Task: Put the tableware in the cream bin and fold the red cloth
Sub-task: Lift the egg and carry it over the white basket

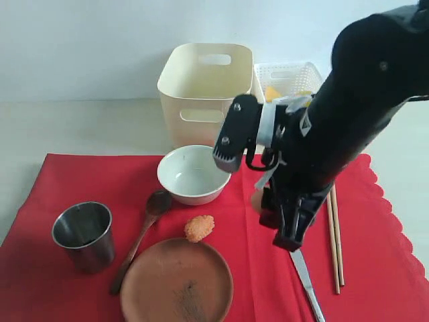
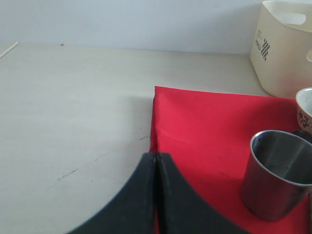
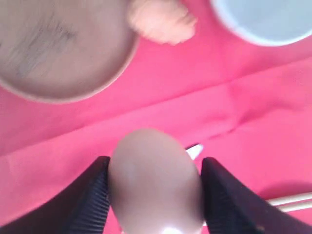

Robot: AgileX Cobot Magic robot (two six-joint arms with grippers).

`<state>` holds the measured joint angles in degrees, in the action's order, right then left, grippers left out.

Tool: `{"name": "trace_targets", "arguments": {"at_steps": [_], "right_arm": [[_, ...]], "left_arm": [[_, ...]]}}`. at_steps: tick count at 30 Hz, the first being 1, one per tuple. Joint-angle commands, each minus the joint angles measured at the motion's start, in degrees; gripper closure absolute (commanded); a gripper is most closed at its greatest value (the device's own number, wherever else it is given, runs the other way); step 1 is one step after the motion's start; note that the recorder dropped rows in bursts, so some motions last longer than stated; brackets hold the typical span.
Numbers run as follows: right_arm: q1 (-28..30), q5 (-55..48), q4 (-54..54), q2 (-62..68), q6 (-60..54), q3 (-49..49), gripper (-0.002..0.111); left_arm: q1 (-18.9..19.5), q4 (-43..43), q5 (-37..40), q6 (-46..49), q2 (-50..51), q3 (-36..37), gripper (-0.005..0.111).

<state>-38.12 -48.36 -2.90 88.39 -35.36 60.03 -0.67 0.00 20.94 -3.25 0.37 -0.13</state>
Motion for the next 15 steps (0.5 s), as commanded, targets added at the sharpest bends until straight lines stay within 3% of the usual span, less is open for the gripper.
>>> {"name": "trace_targets", "arguments": {"at_steps": [1,15], "right_arm": [[0.83,6.51,0.44,-5.28,4.02,0.44,0.108],[14.57,29.94,0.3,-8.06,26.19,0.44,0.108]], "left_arm": [[0.05,-0.36,-0.64,-0.24,-0.37,0.13,0.107],[0.05,-0.36,-0.64,-0.24,-0.37,0.13,0.107]]}}
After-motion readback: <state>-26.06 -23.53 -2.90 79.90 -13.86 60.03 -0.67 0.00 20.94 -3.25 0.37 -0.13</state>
